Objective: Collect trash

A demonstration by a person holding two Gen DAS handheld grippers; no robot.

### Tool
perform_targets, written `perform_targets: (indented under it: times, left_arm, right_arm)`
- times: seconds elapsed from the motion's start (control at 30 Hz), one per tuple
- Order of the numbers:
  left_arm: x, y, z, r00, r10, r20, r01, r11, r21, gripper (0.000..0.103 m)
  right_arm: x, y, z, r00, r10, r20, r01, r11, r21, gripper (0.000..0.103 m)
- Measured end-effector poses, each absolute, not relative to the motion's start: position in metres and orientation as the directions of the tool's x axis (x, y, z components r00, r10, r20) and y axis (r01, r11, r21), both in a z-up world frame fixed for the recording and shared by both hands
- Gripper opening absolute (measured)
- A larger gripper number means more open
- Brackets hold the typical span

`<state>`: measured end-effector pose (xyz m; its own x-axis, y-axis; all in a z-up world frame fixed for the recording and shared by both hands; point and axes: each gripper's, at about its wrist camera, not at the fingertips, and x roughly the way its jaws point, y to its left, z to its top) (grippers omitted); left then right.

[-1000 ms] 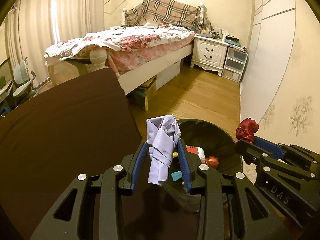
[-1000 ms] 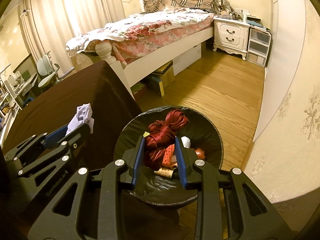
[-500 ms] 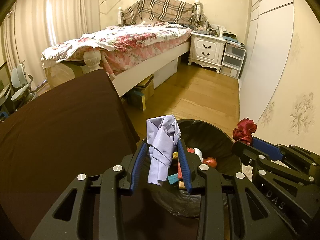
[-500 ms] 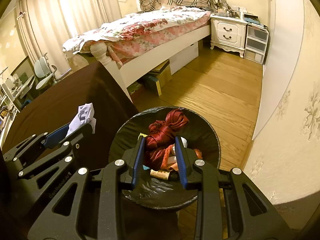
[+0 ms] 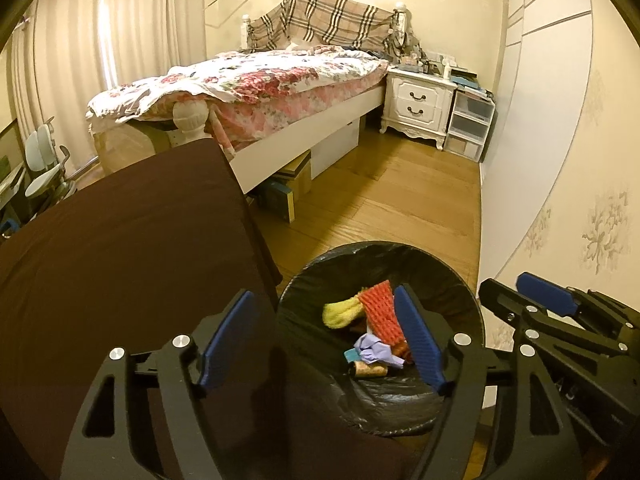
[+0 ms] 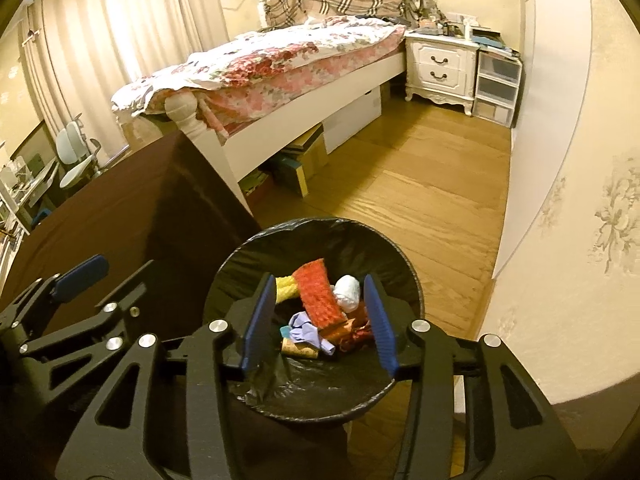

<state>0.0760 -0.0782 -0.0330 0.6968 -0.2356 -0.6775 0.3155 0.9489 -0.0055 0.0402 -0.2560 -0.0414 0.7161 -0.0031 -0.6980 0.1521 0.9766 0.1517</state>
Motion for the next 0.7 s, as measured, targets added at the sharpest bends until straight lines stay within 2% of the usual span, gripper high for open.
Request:
perform_targets:
  times: [0.17, 0.43, 0.6, 0.7]
  left_arm:
    - [0.072, -0.073, -0.029, 0.708, -0.233, -0.667, 0.305, 0.952, -0.008, 0.076]
    - [0.067, -0.066, -0.022, 0.732, -0.210, -0.648, 0.269, 0.963, -0.008, 0.081]
    - [0.064, -0.062, -0.017, 0.752, -0.195, -0.629, 0.252, 0.968, 0.001, 0.084]
    - [0.061, -0.060, -0.016, 0.762, -0.182, -0.622, 0.240, 0.971, 0.010, 0.085]
  right_arm:
    - [0.038, -0.253, -0.039, 0.721, -0.023, -0.693, 0.165, 0.977, 0.138, 0.056]
    - [0.030, -0.250, -0.028, 0.742, -0.061, -0.668, 0.182, 0.977, 0.113, 0.080]
    - [0.023, -0.253, -0.023, 0.754, -0.088, -0.650, 0.203, 0.974, 0.103, 0.087]
    - [0.021, -0.250, -0.021, 0.759, -0.097, -0.644, 0.205, 0.974, 0.096, 0.087]
